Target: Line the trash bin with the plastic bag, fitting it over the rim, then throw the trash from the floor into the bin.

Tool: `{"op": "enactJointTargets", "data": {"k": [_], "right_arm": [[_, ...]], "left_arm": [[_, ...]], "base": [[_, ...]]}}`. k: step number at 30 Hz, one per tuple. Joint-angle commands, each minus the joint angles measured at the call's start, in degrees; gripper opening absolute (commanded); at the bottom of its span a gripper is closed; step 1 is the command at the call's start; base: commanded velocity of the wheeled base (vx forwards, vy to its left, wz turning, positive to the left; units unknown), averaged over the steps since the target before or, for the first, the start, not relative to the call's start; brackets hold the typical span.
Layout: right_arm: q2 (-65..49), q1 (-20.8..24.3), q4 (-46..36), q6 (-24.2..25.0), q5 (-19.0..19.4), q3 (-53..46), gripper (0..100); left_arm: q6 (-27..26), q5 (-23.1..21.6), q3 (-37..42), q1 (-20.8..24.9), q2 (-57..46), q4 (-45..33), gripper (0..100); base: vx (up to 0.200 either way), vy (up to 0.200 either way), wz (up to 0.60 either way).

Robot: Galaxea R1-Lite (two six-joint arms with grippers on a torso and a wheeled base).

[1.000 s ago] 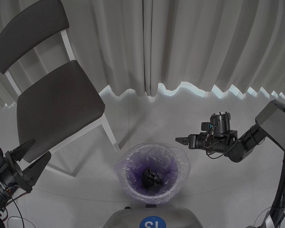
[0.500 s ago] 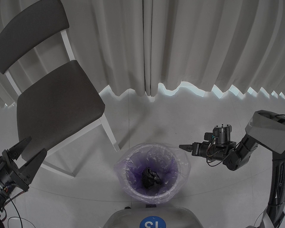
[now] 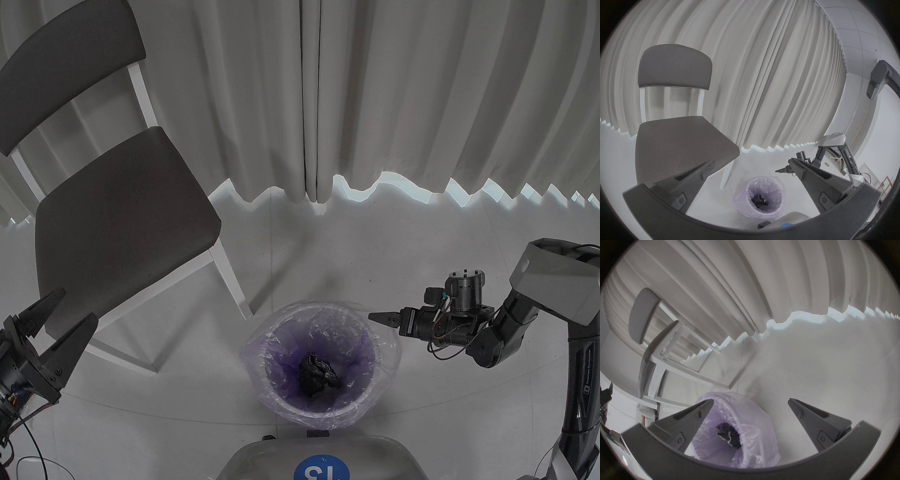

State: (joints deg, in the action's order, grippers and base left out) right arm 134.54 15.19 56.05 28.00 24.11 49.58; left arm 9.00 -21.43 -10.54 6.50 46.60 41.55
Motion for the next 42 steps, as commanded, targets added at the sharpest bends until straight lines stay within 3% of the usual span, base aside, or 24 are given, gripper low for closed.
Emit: {"op": "enactJointTargets", "data": {"k": [1, 5, 6, 20, 27, 32, 37, 42], "right_arm": [[-0.1, 0.8, 0.8, 0.3, 1.1, -1.6, 100], [0.4, 0.9, 2.0, 0.1, 1.2, -1.9, 100], [0.5, 1.0, 2.1, 0.1, 1.2, -1.9, 0], [1.3, 0.6, 1.8, -1.1, 1.0, -1.2, 0], [2.0, -0.3, 0.4, -7.9, 0.8, -0.1, 0], [1.9, 0.1, -5.2, -14.0, 0.2, 2.6, 0], [2.0, 1.9, -14.1, -18.6, -7.8, 8.7, 0], [2.2, 3.5, -16.4, -21.1, -9.9, 10.2, 0]], "left_arm": [[0.1, 0.0, 0.0, 0.0, 0.0, 0.0, 100], [0.0, 0.0, 0.0, 0.0, 0.0, 0.0, 100], [0.0, 0.0, 0.0, 0.0, -0.1, 0.0, 100], [0.0, 0.0, 0.0, 0.0, -0.1, 0.3, 100], [-0.1, 0.0, 0.1, -0.1, -0.2, 0.4, 100], [-0.2, 0.0, 0.1, -0.1, -0.4, 0.6, 100], [-0.5, 0.0, 0.0, -0.1, -0.5, 0.6, 100], [-0.5, 0.0, -0.3, -0.1, -0.5, 0.6, 100]], "base": [[0.000, 0.000, 0.00], [0.000, 0.000, 0.00], [0.000, 0.000, 0.00], [0.000, 0.000, 0.00], [0.000, 0.000, 0.00], [0.000, 0.000, 0.00], [0.000, 0.000, 0.00], [0.000, 0.000, 0.00]]}}
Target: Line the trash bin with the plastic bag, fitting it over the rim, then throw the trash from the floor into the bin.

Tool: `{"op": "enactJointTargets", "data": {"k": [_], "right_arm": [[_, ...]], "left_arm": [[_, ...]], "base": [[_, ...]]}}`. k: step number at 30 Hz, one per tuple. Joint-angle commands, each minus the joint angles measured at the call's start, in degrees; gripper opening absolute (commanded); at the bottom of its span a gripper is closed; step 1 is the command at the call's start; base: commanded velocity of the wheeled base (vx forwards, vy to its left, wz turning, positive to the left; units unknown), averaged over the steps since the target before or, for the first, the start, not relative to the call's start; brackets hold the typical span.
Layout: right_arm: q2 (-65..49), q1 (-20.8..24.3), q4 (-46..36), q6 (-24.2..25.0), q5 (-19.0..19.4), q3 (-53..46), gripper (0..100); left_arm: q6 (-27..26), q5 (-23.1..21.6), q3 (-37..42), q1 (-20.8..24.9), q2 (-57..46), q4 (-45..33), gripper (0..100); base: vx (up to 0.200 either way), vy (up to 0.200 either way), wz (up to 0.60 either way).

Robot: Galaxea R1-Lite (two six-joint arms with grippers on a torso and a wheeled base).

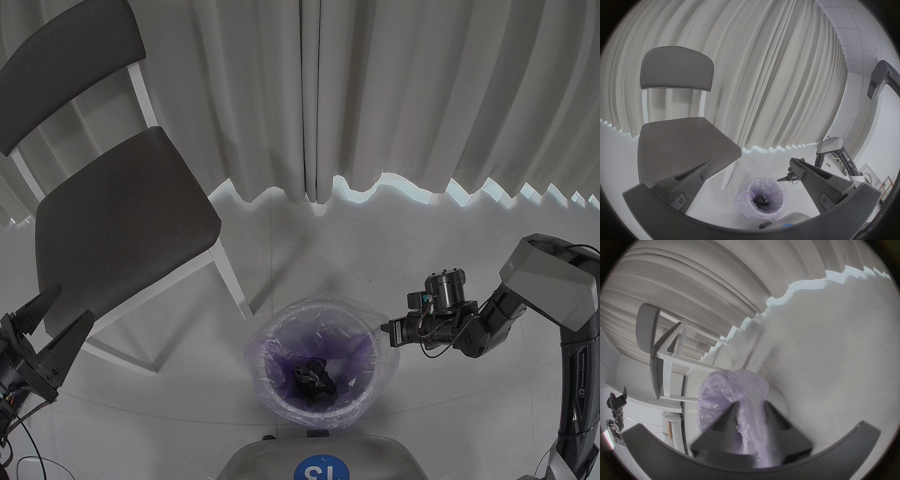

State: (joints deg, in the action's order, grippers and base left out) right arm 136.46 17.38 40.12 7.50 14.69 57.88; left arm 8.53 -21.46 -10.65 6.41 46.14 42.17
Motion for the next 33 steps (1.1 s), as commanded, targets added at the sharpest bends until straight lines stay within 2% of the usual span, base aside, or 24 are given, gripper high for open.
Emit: {"op": "enactJointTargets", "data": {"k": [1, 7, 12, 21, 31, 32, 33], "right_arm": [[0.9, 1.7, -0.6, -1.6, -0.5, 2.3, 0], [2.7, 2.6, -2.4, -3.0, -1.0, 4.2, 0], [7.3, 2.4, -7.7, -5.5, -6.6, 11.1, 0], [8.7, 2.7, -10.9, -5.8, -6.8, 13.7, 0], [8.5, 2.7, -10.9, -5.7, -6.6, 13.2, 0], [8.5, 2.7, -10.9, -5.7, -6.6, 13.2, 100], [8.6, 2.6, -10.9, -5.7, -6.7, 13.1, 100]], "left_arm": [[0.0, 0.0, 0.0, 0.0, 0.1, 0.0, 100], [0.0, 0.0, 0.0, 0.1, 0.4, -0.3, 100], [0.0, 0.0, 0.0, 0.1, 0.1, -0.2, 100], [0.0, 0.0, 0.0, 0.2, 0.0, 0.0, 100], [0.0, 0.0, 0.0, 0.2, -0.1, 0.0, 100], [0.0, 0.0, 0.0, 0.2, -0.1, 0.0, 100], [0.0, 0.0, 0.0, 0.2, -0.1, 0.1, 100]], "base": [[0.000, 0.000, 0.00], [0.000, 0.000, 0.00], [0.000, 0.000, 0.00], [0.000, 0.000, 0.00], [0.000, 0.000, 0.00], [0.000, 0.000, 0.00], [0.000, 0.000, 0.00]]}}
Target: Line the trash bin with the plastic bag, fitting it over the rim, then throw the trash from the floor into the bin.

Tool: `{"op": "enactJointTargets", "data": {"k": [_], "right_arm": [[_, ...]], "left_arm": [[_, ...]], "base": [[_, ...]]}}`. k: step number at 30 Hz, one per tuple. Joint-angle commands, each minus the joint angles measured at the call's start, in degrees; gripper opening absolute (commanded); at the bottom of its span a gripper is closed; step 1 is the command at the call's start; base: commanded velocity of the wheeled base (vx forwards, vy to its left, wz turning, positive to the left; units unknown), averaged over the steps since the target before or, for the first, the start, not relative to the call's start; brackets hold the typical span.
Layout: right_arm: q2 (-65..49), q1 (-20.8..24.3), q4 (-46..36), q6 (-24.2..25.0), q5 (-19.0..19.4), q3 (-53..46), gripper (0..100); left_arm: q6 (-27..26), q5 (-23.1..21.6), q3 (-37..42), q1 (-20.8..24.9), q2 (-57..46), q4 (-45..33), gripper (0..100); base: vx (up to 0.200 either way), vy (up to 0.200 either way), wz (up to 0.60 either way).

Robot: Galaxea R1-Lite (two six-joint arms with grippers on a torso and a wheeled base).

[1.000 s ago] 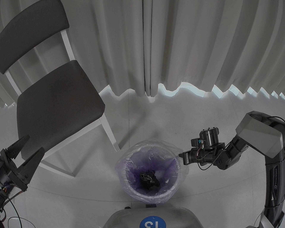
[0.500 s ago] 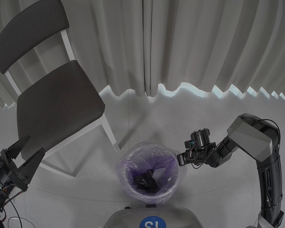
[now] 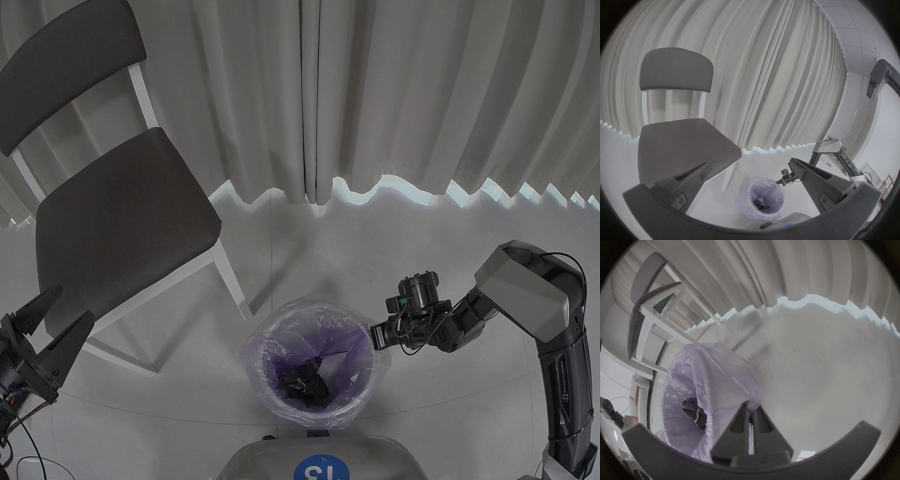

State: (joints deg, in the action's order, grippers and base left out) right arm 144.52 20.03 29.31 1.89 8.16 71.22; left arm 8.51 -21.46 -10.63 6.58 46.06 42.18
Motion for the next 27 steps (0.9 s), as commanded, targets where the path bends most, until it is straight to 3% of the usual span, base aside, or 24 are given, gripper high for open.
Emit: {"op": "enactJointTargets", "data": {"k": [1, 12, 16, 20, 27], "right_arm": [[0.4, -0.3, -0.1, -0.1, -0.2, -0.3, 100], [-4.9, -6.5, -0.1, -0.7, -0.2, -5.6, 100], [-11.0, -8.9, 0.4, -0.8, -0.1, -10.4, 100], [-21.6, -10.5, 0.5, -0.1, 0.4, -16.8, 100], [-41.2, -10.7, 0.4, 4.7, 0.4, -26.0, 100]], "left_arm": [[0.0, 0.0, 0.0, 0.0, -0.2, 0.1, 100], [-0.1, -0.7, 0.8, 1.0, -0.4, -1.0, 100], [-0.3, -1.3, 2.3, 2.7, 1.5, -5.4, 100], [-0.3, -1.2, 1.2, 7.2, 9.2, -13.7, 100], [-2.9, -0.4, -3.6, 7.1, 30.9, -12.7, 100]], "base": [[0.000, 0.000, 0.00], [0.000, 0.000, 0.00], [0.000, 0.000, 0.00], [0.000, 0.000, 0.00], [0.000, 0.000, 0.00]]}}
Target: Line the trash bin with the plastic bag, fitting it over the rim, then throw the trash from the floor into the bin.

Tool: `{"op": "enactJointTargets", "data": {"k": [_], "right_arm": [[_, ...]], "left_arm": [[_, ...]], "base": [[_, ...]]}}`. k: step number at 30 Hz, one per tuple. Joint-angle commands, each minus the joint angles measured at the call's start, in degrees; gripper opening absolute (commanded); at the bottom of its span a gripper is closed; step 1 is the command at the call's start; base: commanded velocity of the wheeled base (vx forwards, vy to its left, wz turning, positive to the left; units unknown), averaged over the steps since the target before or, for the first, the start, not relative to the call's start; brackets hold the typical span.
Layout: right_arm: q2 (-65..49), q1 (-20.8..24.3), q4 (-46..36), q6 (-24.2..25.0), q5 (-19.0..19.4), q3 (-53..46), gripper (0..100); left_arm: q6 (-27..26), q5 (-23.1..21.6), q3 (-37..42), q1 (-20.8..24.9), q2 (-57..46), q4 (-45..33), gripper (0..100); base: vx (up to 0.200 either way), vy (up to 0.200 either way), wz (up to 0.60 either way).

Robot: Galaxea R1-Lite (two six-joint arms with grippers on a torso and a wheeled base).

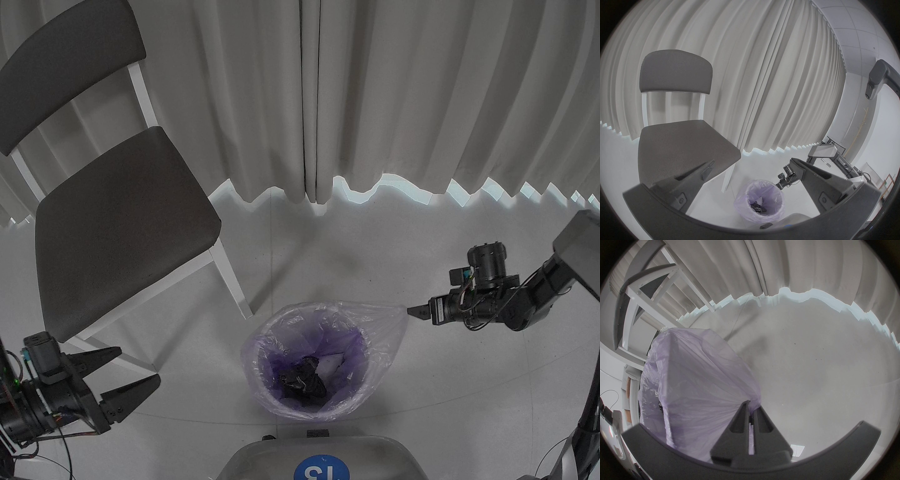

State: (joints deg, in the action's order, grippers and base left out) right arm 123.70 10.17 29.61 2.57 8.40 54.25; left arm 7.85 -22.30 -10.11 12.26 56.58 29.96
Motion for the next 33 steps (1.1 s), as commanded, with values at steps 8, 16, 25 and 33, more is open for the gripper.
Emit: {"op": "enactJointTargets", "data": {"k": [8, 16, 25, 33], "right_arm": [[-32.3, 0.7, -0.5, 6.0, -0.6, -14.3, 100], [-36.6, 1.3, -0.3, 6.0, -0.5, -18.5, 100], [-36.7, 2.0, -0.1, 5.9, -0.4, -20.0, 100], [-35.7, 2.8, 0.0, 6.0, 0.2, -20.2, 100]], "left_arm": [[-9.7, 2.3, -5.7, -0.8, 44.4, 14.7, 100], [-10.0, 6.2, -7.4, -0.4, 66.6, 37.1, 100], [-9.9, 6.3, -22.1, 0.5, 79.4, 36.1, 100], [-9.8, 6.3, -34.9, 2.1, 80.8, 21.7, 100]], "base": [[0.000, 0.000, 0.00], [0.000, 0.000, 0.00], [0.000, 0.000, 0.00], [0.000, 0.000, 0.00]]}}
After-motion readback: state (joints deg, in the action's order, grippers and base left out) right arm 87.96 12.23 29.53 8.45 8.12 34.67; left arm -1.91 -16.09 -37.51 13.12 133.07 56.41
